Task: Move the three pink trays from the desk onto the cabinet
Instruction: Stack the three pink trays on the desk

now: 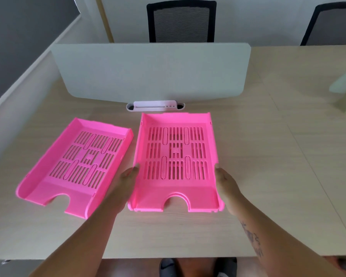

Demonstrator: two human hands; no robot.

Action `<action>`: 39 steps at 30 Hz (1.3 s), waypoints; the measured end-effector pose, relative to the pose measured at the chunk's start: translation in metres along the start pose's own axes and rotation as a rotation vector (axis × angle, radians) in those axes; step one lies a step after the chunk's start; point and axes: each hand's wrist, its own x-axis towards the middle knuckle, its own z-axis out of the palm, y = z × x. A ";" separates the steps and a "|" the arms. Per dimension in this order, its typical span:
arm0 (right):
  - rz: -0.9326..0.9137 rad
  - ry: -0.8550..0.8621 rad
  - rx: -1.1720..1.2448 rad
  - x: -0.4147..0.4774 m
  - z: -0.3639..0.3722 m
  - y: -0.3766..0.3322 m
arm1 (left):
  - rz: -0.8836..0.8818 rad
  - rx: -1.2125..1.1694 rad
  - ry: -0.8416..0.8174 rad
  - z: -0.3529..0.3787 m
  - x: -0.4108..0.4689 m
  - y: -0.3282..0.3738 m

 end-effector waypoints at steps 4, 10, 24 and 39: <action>0.056 0.036 0.077 0.004 0.008 0.003 | -0.002 -0.052 0.079 0.007 0.003 0.004; 0.043 0.087 -0.002 0.010 0.009 -0.002 | -0.020 0.028 0.124 0.006 0.010 0.007; -0.004 0.106 -0.093 0.003 0.012 0.007 | -0.055 -0.059 0.016 0.000 0.009 -0.006; -0.159 0.062 -0.198 0.033 -0.017 -0.019 | -0.050 0.097 0.230 -0.007 0.009 0.015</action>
